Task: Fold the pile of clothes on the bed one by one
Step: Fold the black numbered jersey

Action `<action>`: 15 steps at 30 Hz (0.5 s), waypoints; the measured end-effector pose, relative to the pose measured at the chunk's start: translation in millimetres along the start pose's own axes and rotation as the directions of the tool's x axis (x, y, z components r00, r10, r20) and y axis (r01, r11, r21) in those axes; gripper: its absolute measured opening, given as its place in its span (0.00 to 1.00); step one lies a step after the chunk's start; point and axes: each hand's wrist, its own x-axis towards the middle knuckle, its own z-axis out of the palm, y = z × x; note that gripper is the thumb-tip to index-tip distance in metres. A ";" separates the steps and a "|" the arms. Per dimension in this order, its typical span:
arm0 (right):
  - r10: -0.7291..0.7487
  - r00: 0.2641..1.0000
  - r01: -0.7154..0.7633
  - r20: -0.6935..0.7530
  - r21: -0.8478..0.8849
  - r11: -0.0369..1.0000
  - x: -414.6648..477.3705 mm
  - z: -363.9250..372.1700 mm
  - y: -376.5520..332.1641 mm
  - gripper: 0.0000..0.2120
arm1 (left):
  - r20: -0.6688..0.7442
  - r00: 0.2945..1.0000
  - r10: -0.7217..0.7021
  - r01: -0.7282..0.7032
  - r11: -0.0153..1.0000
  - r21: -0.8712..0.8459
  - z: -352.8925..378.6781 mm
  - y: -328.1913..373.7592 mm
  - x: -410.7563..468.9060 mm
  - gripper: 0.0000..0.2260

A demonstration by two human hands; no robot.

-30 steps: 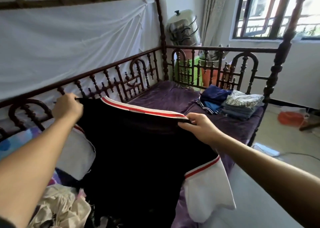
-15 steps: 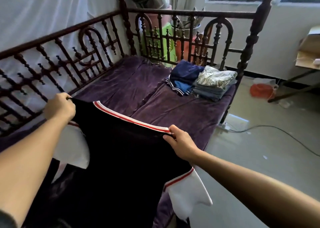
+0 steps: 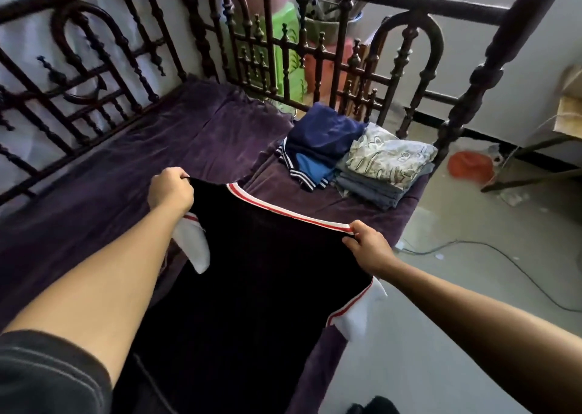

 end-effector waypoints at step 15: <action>0.159 0.962 -0.111 0.223 -0.215 0.970 290.5 11.4 110.4 0.08 | 0.098 0.988 -0.123 0.124 0.992 -0.010 201.7 91.6 106.0 0.07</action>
